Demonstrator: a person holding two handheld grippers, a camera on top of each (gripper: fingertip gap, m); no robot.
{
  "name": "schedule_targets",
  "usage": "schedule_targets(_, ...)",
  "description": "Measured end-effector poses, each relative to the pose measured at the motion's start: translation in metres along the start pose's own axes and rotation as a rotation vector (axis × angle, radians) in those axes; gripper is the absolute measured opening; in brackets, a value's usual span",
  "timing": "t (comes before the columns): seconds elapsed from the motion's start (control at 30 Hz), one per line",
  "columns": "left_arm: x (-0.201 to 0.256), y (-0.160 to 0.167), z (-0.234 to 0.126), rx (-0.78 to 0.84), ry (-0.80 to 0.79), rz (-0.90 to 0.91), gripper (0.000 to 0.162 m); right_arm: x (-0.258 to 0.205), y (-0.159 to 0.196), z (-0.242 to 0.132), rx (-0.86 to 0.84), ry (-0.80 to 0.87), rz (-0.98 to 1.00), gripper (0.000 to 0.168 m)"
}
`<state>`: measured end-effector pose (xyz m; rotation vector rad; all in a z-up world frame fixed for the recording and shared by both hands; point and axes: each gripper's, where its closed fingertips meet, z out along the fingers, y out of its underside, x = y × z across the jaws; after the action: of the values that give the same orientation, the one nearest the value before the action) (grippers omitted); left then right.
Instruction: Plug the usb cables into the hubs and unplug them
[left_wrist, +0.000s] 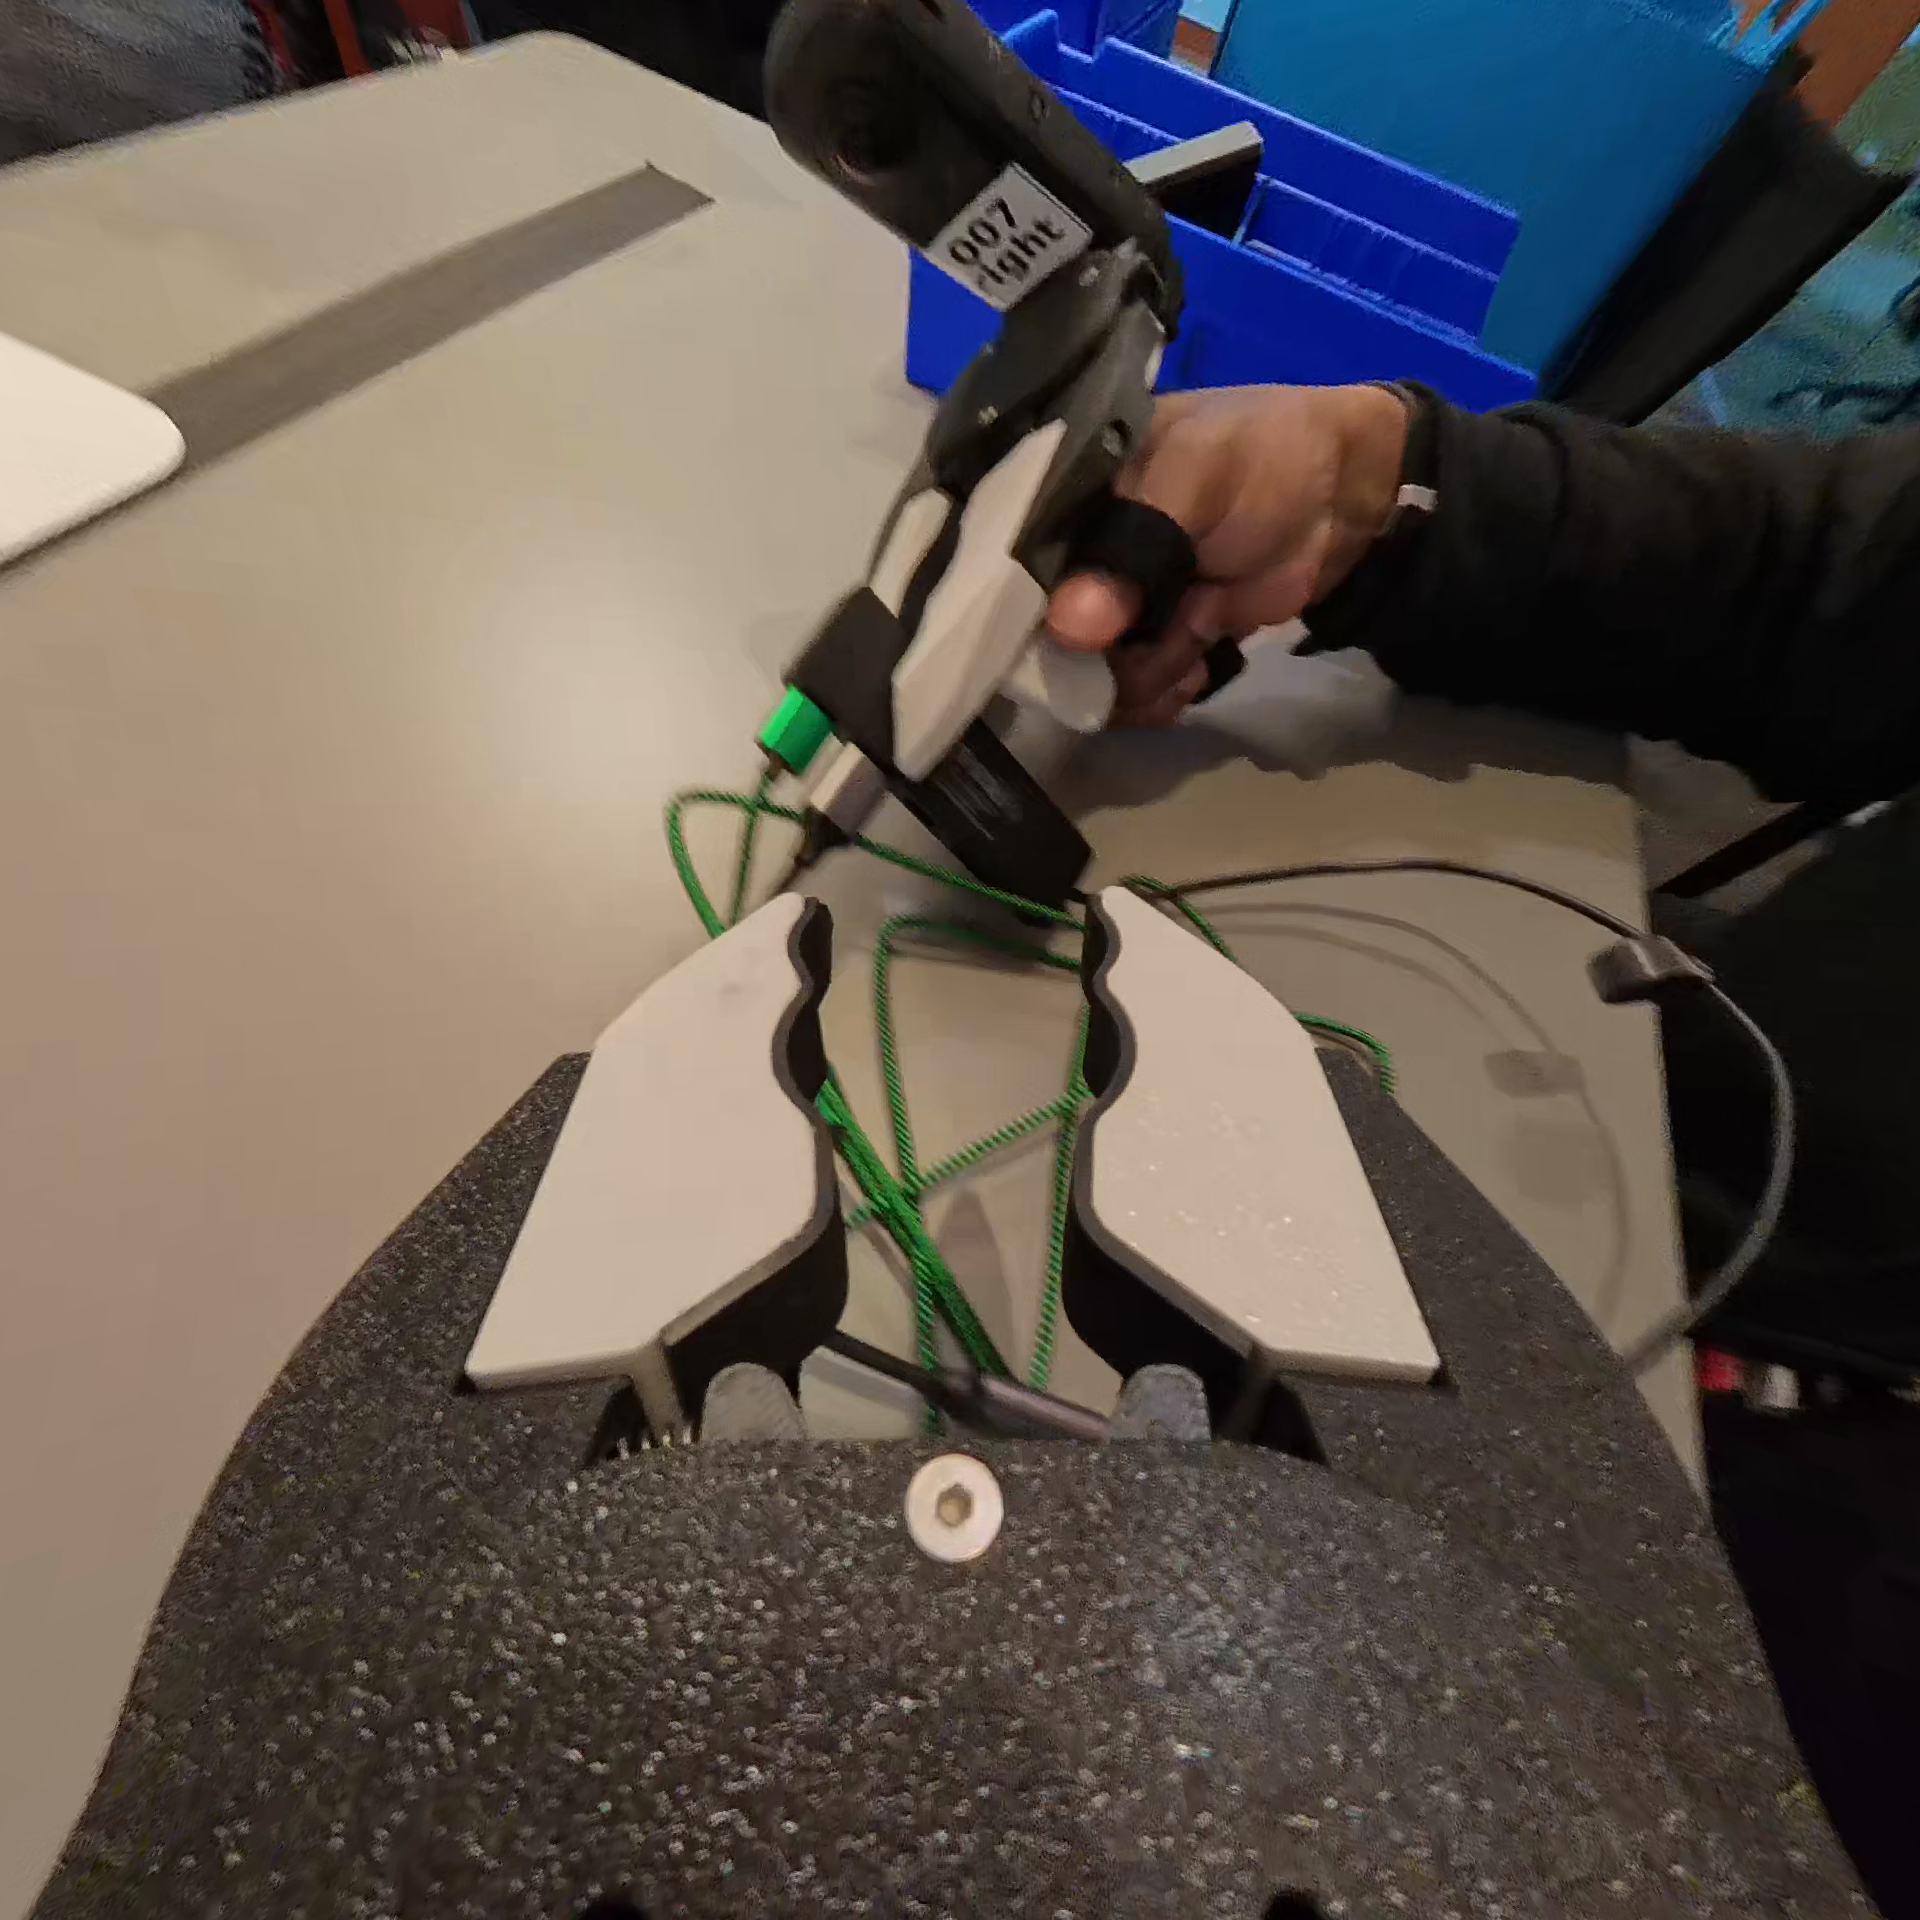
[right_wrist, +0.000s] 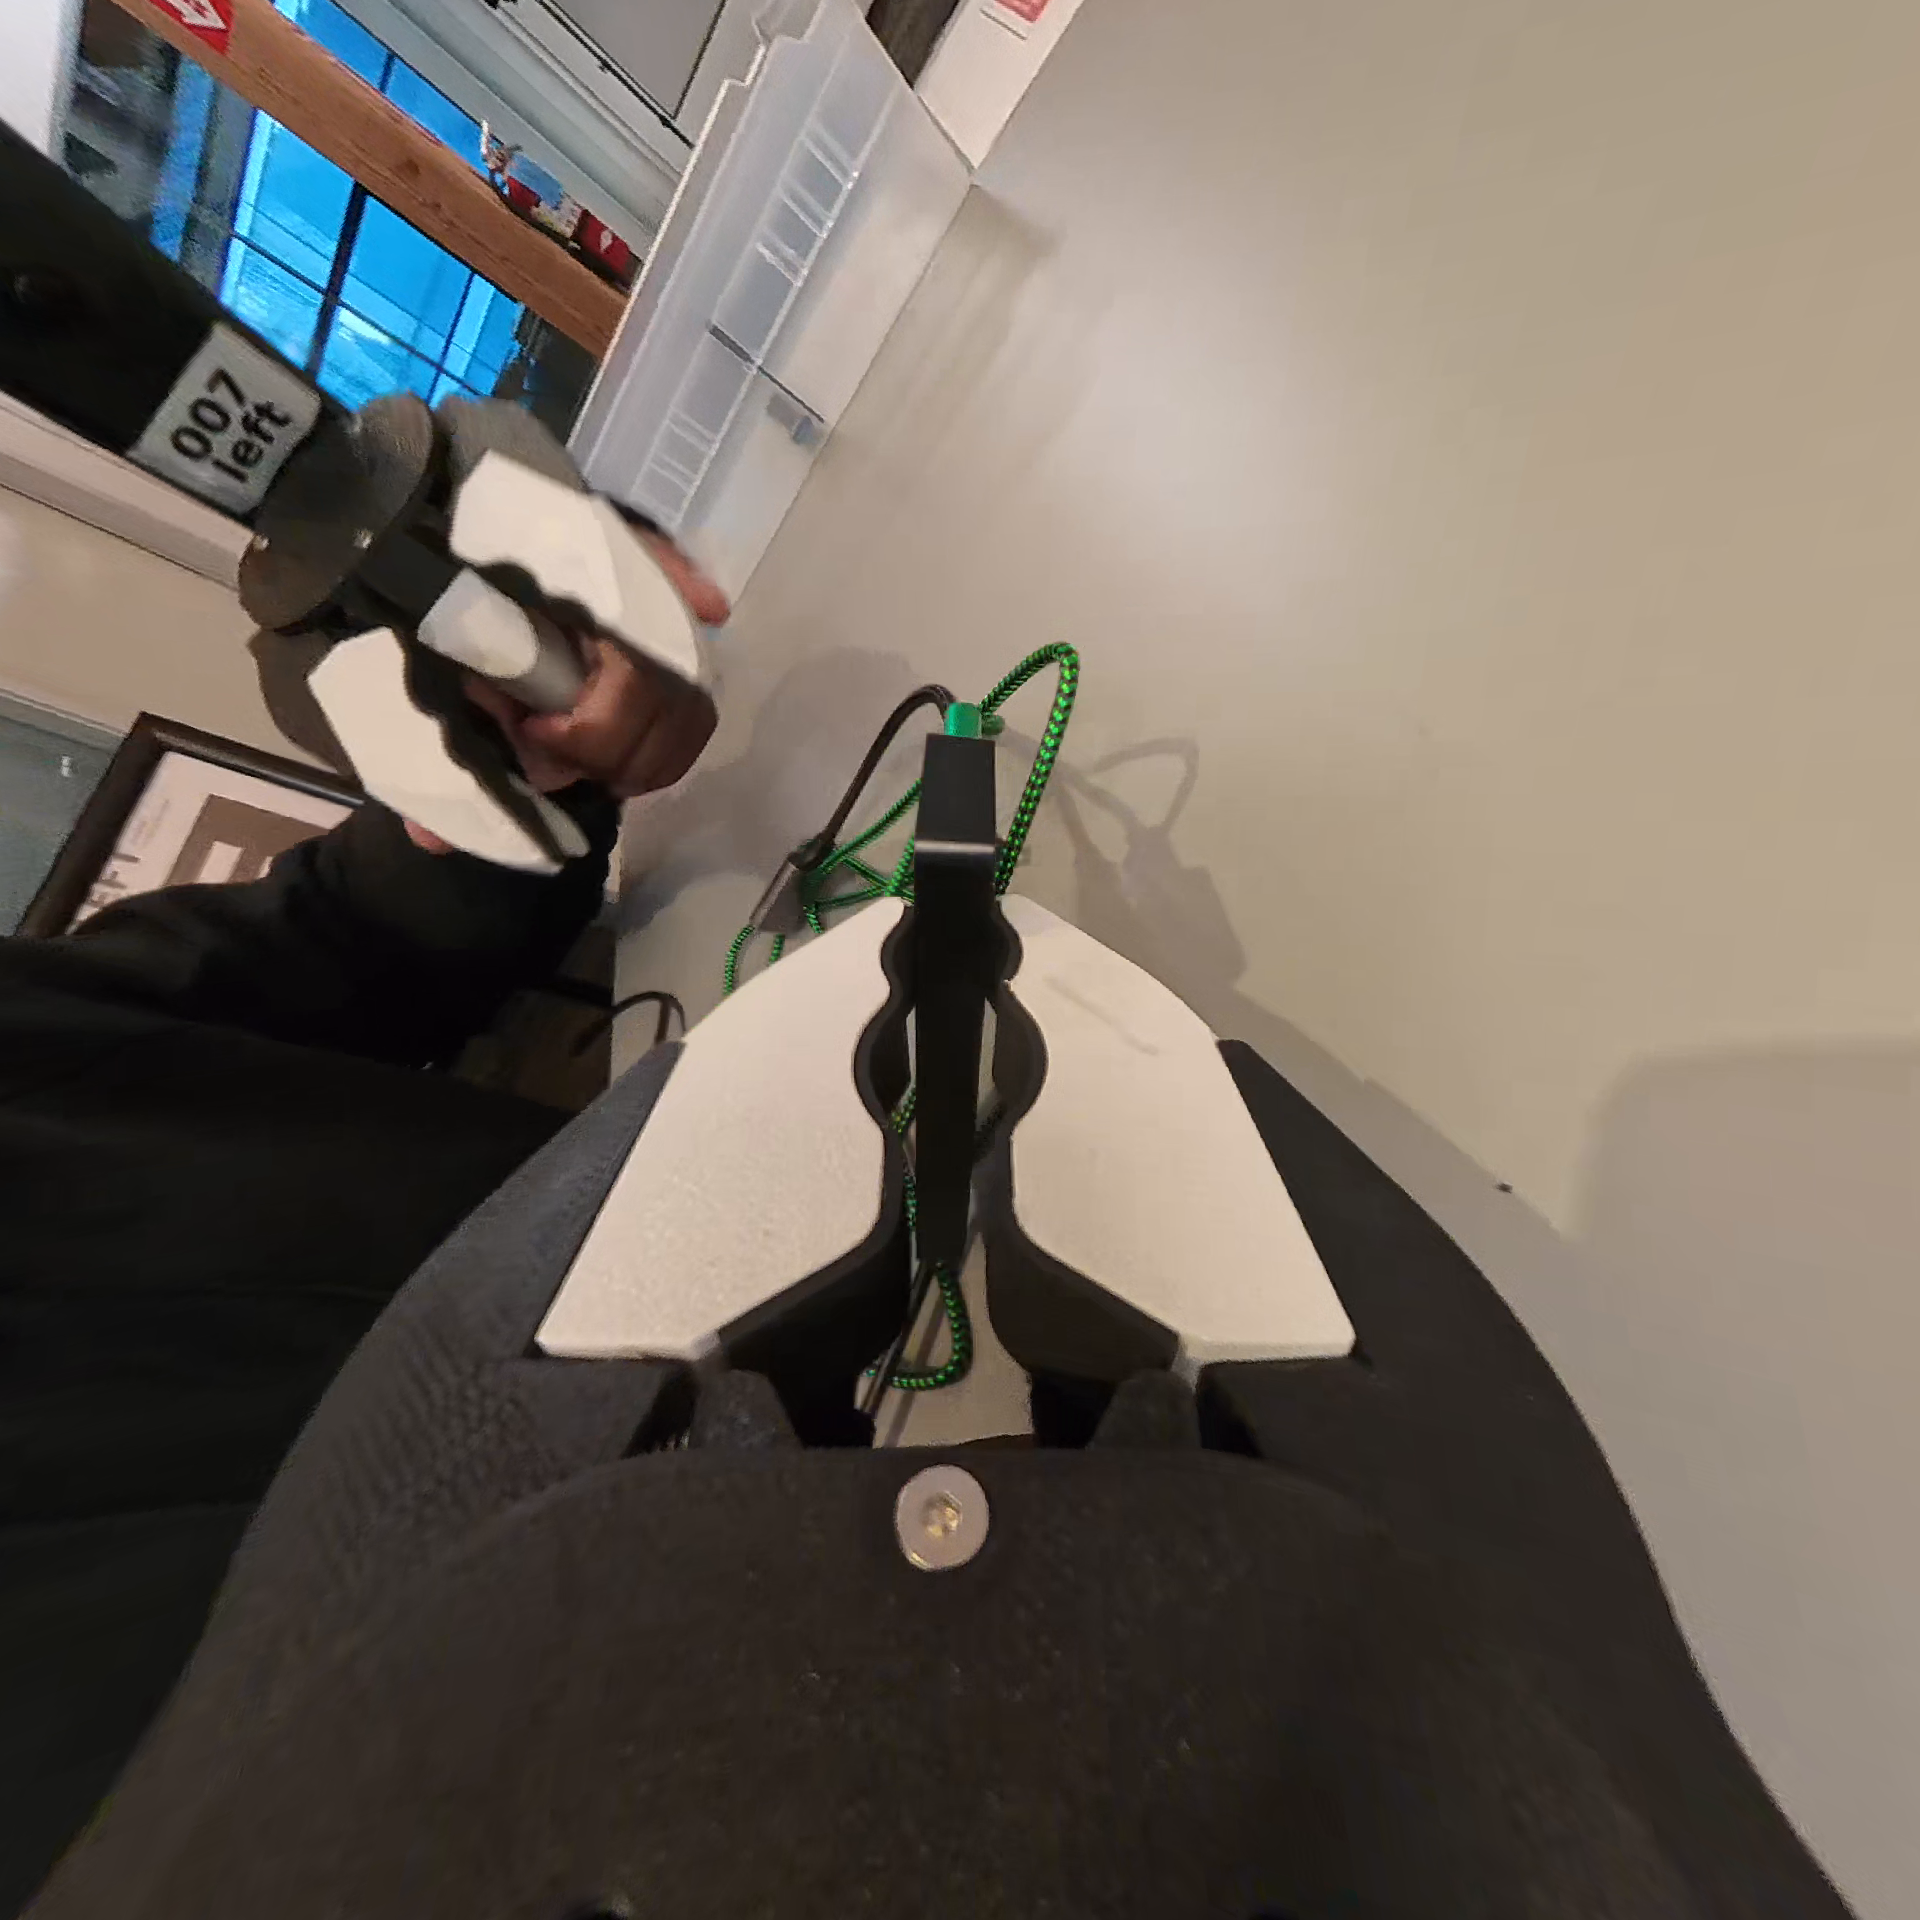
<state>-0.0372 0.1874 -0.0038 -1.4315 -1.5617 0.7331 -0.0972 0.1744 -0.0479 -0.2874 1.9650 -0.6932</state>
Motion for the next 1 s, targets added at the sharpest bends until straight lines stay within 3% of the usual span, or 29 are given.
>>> schedule_targets(0.13, -0.040, -0.020, 0.033, -0.018, -0.007, 0.047, 0.048, -0.004, -0.009, 0.002, 0.026, -0.032, 0.027, 0.010)
schedule_targets(0.27, -0.058, -0.014, 0.062, -0.038, 0.152, -0.070, 0.048, 0.003, -0.019, 0.001, 0.090, -0.035, 0.069, 0.010)
schedule_targets(0.53, -0.081, -0.005, 0.072, 0.014, 0.246, -0.135, 0.048, 0.031, -0.049, -0.027, 0.342, 0.001, 0.123, 0.010)
schedule_targets(0.67, -0.078, -0.014, 0.062, 0.113, 0.280, -0.187, 0.048, 0.031, -0.053, -0.037, 0.417, -0.067, 0.156, 0.010)
schedule_targets(0.8, -0.084, -0.028, 0.044, 0.239, 0.162, -0.172, 0.048, 0.025, -0.054, -0.044, 0.485, -0.058, 0.100, 0.010)
schedule_targets(1.0, -0.043, -0.059, 0.014, 0.340, 0.051, 0.008, 0.041, 0.018, -0.059, -0.055, 0.580, -0.084, 0.083, 0.010)
